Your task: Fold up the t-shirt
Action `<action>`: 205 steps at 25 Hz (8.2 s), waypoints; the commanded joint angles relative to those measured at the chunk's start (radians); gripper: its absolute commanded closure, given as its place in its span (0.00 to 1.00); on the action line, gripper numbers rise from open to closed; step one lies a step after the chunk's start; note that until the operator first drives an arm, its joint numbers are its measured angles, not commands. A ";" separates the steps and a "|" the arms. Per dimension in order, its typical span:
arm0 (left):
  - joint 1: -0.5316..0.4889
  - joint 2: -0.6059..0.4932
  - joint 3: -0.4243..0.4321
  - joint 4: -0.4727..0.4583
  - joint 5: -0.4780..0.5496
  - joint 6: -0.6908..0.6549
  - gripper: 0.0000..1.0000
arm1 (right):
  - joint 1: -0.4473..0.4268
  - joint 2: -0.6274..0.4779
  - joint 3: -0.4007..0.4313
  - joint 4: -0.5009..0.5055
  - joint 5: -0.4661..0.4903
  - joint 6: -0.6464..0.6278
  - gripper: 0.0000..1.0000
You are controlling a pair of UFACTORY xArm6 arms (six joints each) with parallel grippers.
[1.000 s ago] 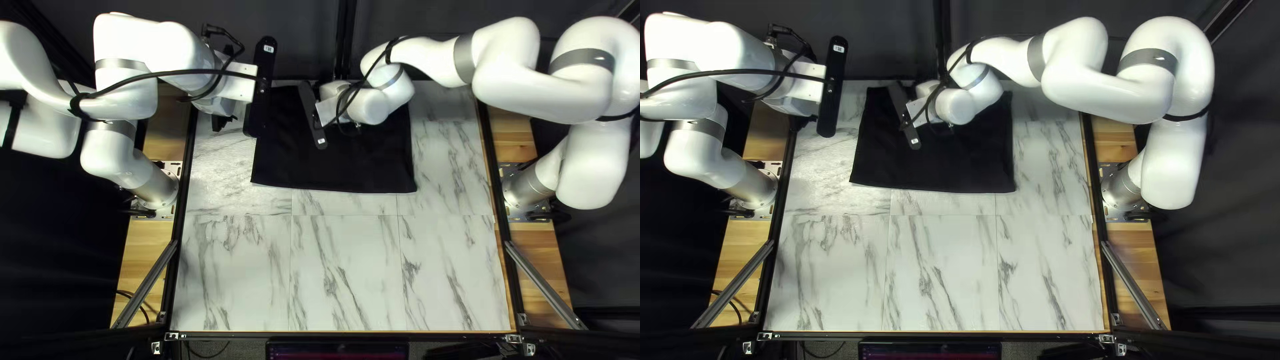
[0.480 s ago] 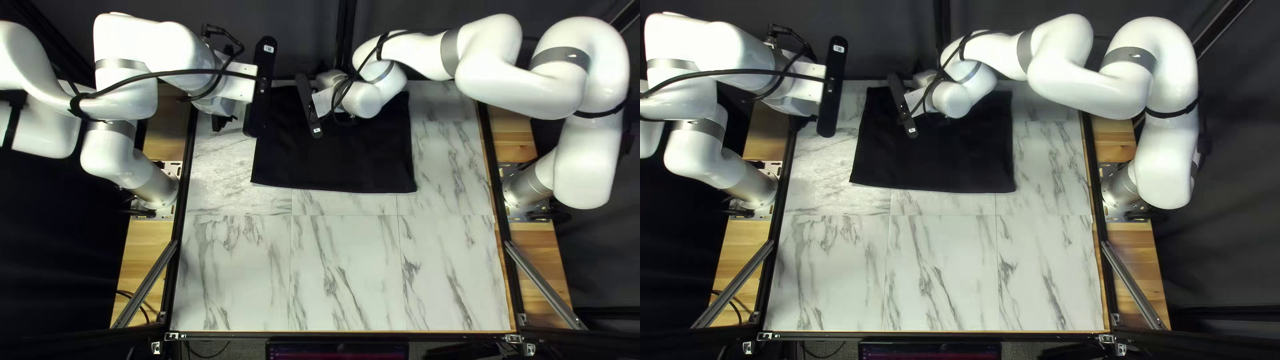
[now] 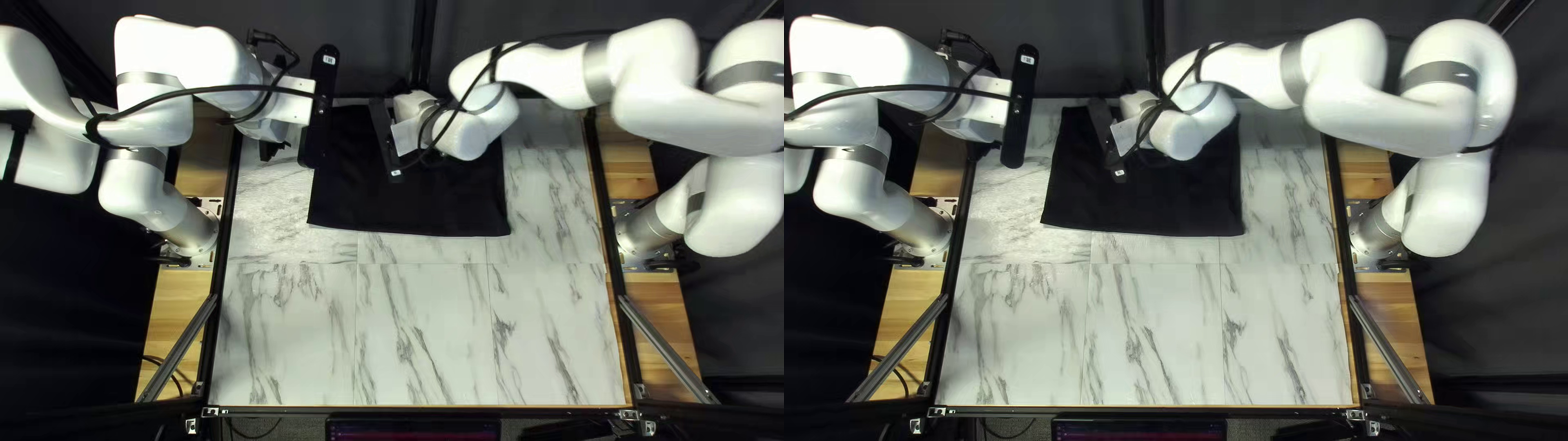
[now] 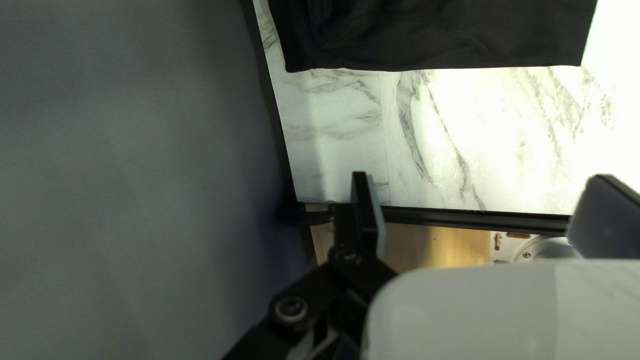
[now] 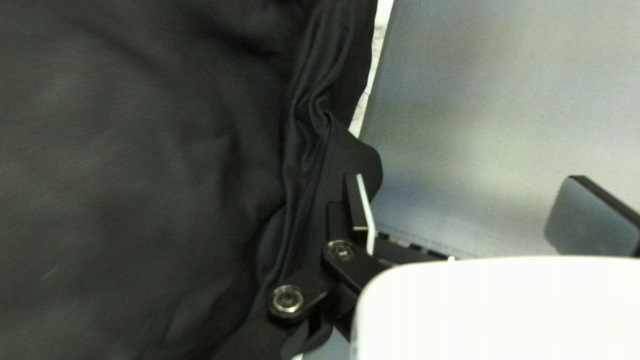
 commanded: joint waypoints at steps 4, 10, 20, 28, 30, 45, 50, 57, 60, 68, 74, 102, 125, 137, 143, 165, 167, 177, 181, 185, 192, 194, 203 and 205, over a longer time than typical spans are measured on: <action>0.000 0.000 0.000 0.000 0.000 0.000 0.00 | 0.024 -0.094 0.098 0.632 -0.048 -0.537 0.00; 0.000 0.000 0.000 0.000 0.000 0.000 0.00 | 0.036 -0.026 0.045 0.803 -0.007 -0.678 0.00; 0.000 0.000 0.000 0.000 0.000 0.000 0.00 | -0.042 0.082 -0.048 1.029 0.040 -0.960 0.00; 0.000 0.000 0.000 0.000 0.000 0.000 0.00 | -0.058 0.215 -0.155 1.106 0.042 -1.010 0.00; 0.000 0.000 0.000 0.000 0.000 0.000 0.00 | -0.059 0.236 -0.158 1.104 0.026 -1.007 0.00; 0.000 0.000 0.000 0.000 0.000 0.000 0.00 | -0.113 0.382 -0.281 0.694 0.035 -0.662 0.00; 0.000 0.000 0.000 0.000 0.000 0.000 0.00 | -0.088 0.337 -0.249 0.580 0.041 -0.524 0.00; 0.000 0.000 0.000 0.000 0.000 0.000 0.00 | -0.055 0.186 -0.081 0.501 0.052 -0.407 0.00; 0.000 0.000 0.000 0.000 0.000 0.000 0.00 | -0.085 0.112 0.032 0.515 0.042 -0.431 0.00; 0.000 0.000 0.000 0.000 0.000 0.000 0.00 | -0.159 0.051 0.133 0.602 0.039 -0.503 0.00; 0.000 0.000 0.000 0.000 0.000 0.000 0.00 | -0.155 0.041 0.152 0.690 0.049 -0.537 0.00; 0.000 0.000 0.000 0.000 0.000 0.000 0.00 | -0.225 0.124 0.096 0.912 0.150 -0.748 0.00; 0.000 0.000 0.000 0.000 0.000 0.000 0.00 | -0.155 0.047 0.155 0.392 0.100 -0.153 0.00; 0.000 0.000 0.000 0.000 0.000 0.000 0.00 | -0.033 -0.022 0.188 0.155 0.284 0.190 0.00; 0.000 0.000 0.000 0.000 0.000 0.000 0.00 | -0.156 -0.065 0.269 0.161 0.122 0.110 0.00; 0.000 0.000 0.000 0.000 0.000 0.000 0.00 | -0.278 0.123 0.121 -0.131 0.089 0.351 0.00; 0.000 0.000 0.000 0.000 0.000 0.000 0.00 | -0.278 0.113 0.118 -0.117 0.102 0.338 0.00; 0.000 0.000 0.000 0.000 0.000 0.000 0.00 | -0.223 0.056 0.150 -0.089 0.142 0.351 0.00; 0.000 0.000 0.000 0.000 0.000 0.000 0.00 | -0.192 -0.001 0.195 -0.078 0.164 0.359 0.00; 0.000 0.000 0.000 0.000 0.000 0.000 0.00 | -0.124 -0.119 0.268 -0.018 0.224 0.345 0.00; 0.000 0.000 0.000 0.000 0.000 0.000 0.00 | -0.038 -0.348 0.415 0.235 0.234 0.128 0.00; 0.000 0.000 0.000 0.000 0.000 0.000 0.00 | -0.025 -0.395 0.442 0.288 0.234 0.069 0.00; 0.000 0.000 0.000 0.000 0.000 0.000 0.00 | 0.013 -0.859 0.609 0.614 0.412 -0.272 0.00; 0.000 0.000 0.000 0.000 0.000 0.000 0.00 | 0.009 -0.936 0.597 0.702 0.479 -0.357 0.00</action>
